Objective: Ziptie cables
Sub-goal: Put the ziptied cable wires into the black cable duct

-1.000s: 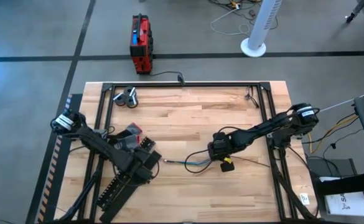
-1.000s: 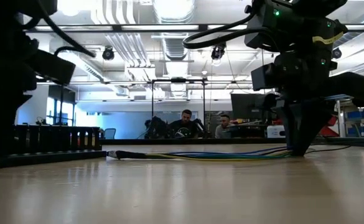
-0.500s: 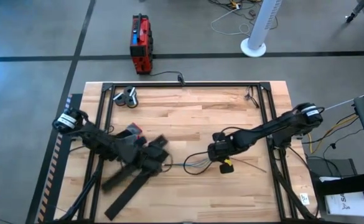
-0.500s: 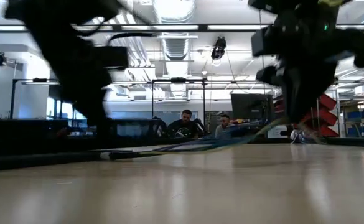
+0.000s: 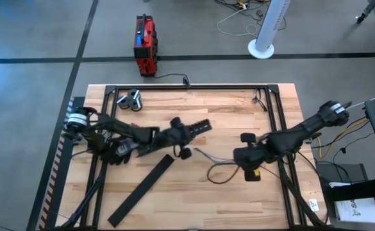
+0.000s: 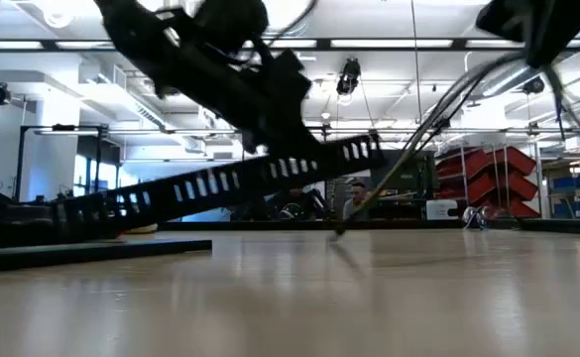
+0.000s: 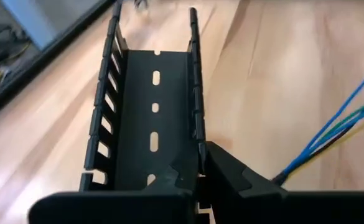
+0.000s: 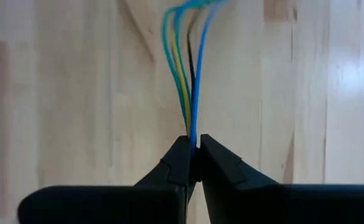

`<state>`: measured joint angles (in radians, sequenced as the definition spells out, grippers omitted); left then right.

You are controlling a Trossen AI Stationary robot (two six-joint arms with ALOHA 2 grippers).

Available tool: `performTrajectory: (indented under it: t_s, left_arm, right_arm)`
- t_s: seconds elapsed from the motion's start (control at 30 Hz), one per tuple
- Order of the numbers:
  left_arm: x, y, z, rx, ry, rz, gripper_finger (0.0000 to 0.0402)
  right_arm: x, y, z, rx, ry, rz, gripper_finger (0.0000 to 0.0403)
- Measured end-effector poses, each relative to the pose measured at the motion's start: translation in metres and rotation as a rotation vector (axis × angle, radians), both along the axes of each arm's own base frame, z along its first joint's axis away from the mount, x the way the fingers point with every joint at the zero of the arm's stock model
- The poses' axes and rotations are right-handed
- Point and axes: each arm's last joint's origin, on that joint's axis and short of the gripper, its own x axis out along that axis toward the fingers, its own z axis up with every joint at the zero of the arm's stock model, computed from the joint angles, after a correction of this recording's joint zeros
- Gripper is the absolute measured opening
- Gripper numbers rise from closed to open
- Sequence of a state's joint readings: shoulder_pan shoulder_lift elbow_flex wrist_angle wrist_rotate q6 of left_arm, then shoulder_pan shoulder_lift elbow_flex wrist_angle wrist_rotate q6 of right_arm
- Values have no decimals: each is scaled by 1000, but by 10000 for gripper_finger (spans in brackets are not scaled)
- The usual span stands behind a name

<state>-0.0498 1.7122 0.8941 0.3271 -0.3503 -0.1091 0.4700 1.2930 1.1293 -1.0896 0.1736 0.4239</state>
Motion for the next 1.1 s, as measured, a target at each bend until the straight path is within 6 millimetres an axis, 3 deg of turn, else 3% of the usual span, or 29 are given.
performTrajectory:
  t_s: [0.23,0.43,0.53,0.7,0.9,1.1]
  left_arm:
    - [54,15,-23,14,13,-105,1]
    - [112,14,-33,90,19,-146,4]
    - [129,14,-30,106,75,-158,21]
    - [139,14,-24,89,155,-182,79]
    - [141,14,-7,74,101,-167,149]
    - [149,14,16,3,20,-123,191]
  right_arm:
    - [-19,14,21,2,-117,58,8]
    - [-23,21,18,10,-97,67,8]
    - [-26,23,16,22,-55,64,8]
    - [-31,27,12,6,-17,68,8]
    - [-32,29,10,2,-12,76,8]
    - [-32,29,10,-4,-16,76,8]
